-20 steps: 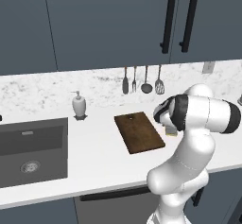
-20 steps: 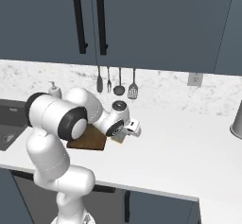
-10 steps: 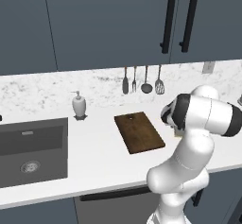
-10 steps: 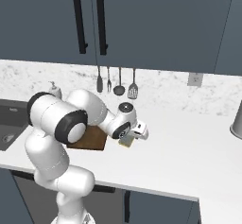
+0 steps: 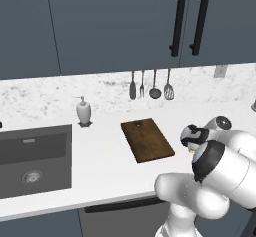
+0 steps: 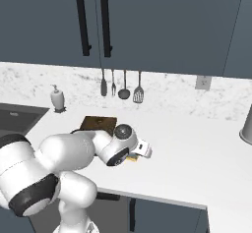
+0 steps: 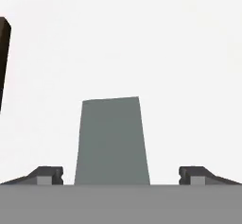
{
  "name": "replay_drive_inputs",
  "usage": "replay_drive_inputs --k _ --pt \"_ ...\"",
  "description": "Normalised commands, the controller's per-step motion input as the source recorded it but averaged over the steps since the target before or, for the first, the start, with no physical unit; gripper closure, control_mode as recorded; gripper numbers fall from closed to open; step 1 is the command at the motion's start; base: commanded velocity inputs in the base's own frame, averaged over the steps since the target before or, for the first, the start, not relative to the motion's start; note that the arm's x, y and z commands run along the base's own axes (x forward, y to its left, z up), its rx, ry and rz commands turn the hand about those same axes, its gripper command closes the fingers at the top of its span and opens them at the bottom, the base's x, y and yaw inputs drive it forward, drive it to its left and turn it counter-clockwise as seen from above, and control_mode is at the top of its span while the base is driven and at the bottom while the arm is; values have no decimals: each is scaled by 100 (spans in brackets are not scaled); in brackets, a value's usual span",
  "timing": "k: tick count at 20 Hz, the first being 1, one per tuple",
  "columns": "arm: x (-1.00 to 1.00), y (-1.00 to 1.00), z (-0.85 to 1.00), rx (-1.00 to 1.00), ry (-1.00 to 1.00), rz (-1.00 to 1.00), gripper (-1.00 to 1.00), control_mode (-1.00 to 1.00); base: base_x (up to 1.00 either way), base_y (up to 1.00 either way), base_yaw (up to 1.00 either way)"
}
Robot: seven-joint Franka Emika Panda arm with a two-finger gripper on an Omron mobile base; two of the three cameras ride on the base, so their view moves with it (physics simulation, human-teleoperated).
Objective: Pick up the sponge from the counter and clean the cutting board by briefly scrubbing or pressing down on the cutting board. Once finished, release the sponge.
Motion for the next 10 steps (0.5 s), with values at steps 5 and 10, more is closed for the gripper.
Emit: replay_drive_inputs --k 5,10 --pt "-54 3 100 10 -21 -4 -100 -100 0 0 0" --pt "-78 5 100 10 -25 -4 -100 -100 0 0 0"
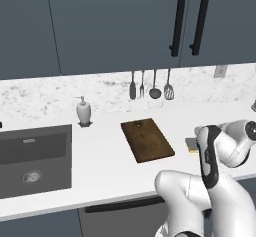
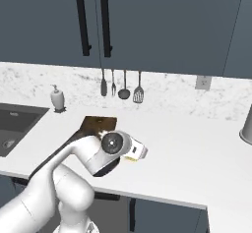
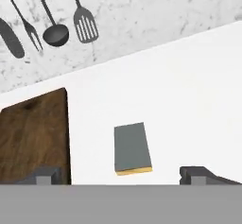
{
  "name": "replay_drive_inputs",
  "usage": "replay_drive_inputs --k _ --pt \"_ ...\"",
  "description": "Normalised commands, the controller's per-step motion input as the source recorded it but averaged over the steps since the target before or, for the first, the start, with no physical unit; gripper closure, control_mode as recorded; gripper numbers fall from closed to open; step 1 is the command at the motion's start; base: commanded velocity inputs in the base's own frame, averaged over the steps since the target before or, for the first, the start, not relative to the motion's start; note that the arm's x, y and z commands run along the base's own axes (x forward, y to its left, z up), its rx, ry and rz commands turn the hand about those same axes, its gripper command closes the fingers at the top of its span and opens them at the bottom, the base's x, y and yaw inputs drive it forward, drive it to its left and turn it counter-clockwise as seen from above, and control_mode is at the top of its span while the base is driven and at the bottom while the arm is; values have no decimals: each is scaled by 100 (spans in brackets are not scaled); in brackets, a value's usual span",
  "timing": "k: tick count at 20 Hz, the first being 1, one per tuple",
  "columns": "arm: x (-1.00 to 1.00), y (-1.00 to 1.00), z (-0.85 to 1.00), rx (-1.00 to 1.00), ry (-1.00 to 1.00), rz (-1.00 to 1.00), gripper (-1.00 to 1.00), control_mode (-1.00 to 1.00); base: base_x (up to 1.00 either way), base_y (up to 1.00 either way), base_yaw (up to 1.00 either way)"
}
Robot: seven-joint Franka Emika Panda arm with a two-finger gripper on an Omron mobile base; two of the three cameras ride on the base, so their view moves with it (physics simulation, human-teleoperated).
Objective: Pick up the sponge from the counter and clean the cutting board by briefly scrubbing or pressing down on the cutting board. Once finished, release the sponge.
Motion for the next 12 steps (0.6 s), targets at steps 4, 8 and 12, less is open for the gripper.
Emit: replay_drive_inputs --k 4,8,12 --pt "-82 20 100 10 -24 -2 -100 -100 0 0 0" --pt "-89 41 100 11 -16 0 -100 -100 0 0 0" --pt "-88 67 100 10 -10 0 -100 -100 0 0 0"
